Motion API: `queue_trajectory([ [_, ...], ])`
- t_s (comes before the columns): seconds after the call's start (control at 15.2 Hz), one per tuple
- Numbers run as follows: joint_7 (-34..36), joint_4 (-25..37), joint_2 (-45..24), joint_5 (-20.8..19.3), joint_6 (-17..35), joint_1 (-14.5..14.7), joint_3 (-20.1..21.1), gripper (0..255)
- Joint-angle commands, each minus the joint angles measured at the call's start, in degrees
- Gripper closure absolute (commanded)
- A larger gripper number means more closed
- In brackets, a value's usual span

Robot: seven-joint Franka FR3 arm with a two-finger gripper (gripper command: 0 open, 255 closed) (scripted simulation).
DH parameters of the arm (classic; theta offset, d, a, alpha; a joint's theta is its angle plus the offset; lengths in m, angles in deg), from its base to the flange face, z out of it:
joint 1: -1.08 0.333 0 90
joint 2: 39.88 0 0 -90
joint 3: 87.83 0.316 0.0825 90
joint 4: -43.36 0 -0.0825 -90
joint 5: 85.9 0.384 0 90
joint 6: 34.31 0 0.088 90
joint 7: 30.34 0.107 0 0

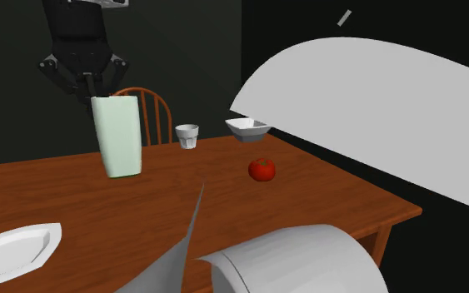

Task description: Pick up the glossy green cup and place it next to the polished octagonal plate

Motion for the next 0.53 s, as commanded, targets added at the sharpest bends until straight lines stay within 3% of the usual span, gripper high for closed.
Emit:
queue_trajectory([
  [0.0,3.2,-0.2,0.7,1.3,-0.4,1.1,2.5,255],
  [0.46,12.9,1.7,0.4,5.1,-1.2,4.0,10.6,255],
])
